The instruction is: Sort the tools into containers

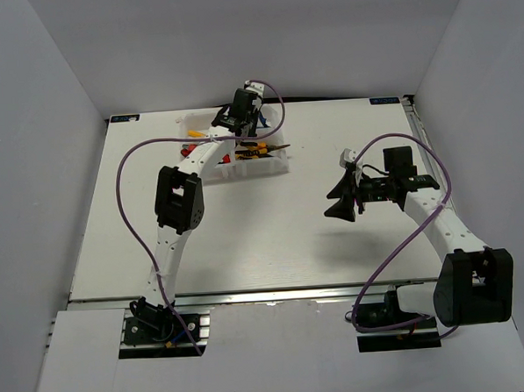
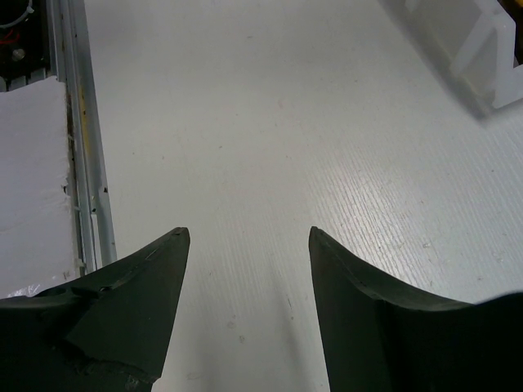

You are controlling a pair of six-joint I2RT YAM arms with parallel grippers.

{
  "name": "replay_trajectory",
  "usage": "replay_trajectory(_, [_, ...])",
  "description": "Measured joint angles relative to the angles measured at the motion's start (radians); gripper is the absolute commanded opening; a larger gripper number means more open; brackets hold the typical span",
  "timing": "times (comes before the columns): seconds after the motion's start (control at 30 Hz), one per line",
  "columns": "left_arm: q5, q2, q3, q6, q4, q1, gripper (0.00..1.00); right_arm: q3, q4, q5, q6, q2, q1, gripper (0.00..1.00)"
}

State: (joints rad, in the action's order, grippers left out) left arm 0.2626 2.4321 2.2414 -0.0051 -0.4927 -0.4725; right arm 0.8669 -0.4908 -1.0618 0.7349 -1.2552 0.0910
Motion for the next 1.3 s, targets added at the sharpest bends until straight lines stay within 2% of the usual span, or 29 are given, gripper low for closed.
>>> replay_trajectory(0.1, [0.004, 0.000, 0.000, -0.004, 0.001, 0.000, 0.38, 0.000, 0.000, 0.000, 0.000, 0.000, 0.000, 0.67])
replay_trajectory(0.3, [0.021, -0.011, 0.000, -0.013, 0.008, 0.000, 0.53, 0.000, -0.007, 0.001, 0.000, 0.000, 0.000, 0.67])
replay_trajectory(0.33, [0.026, -0.019, -0.005, -0.017, 0.016, 0.000, 0.64, 0.000, -0.009, 0.001, 0.000, 0.000, 0.000, 0.67])
replay_trajectory(0.43, [0.037, -0.081, -0.056, -0.024, 0.030, 0.000, 0.76, 0.004, -0.019, 0.007, -0.003, 0.000, 0.000, 0.68])
replay_trajectory(0.47, [0.038, -0.119, -0.090, -0.031, 0.032, 0.000, 0.87, 0.009, -0.026, 0.013, -0.008, 0.000, 0.000, 0.69])
replay_trajectory(0.5, [0.039, -0.162, -0.122, -0.039, 0.032, 0.000, 0.98, 0.013, -0.030, 0.020, -0.012, 0.001, 0.000, 0.80])
replay_trajectory(0.53, [0.038, -0.203, -0.151, -0.045, 0.034, 0.000, 0.98, 0.020, -0.032, 0.029, -0.028, 0.002, 0.000, 0.89])
replay_trajectory(0.63, [0.031, -0.375, -0.291, -0.090, 0.074, 0.000, 0.98, 0.044, -0.029, 0.069, -0.067, 0.011, -0.004, 0.89])
replay_trajectory(0.77, [-0.008, -0.697, -0.591, -0.160, 0.154, 0.000, 0.98, 0.084, -0.008, 0.149, -0.164, 0.029, -0.012, 0.89])
replay_trajectory(1.0, [-0.072, -1.187, -1.085, -0.296, 0.273, 0.000, 0.98, 0.244, -0.008, 0.401, -0.346, 0.024, -0.015, 0.89])
replay_trajectory(1.13, [-0.081, -1.390, -1.257, -0.366, 0.273, 0.000, 0.98, 0.309, -0.027, 0.481, -0.372, 0.040, -0.024, 0.89])
replay_trajectory(1.3, [-0.075, -1.607, -1.379, -0.434, 0.246, 0.000, 0.98, 0.253, -0.034, 0.542, -0.385, 0.172, -0.029, 0.89])
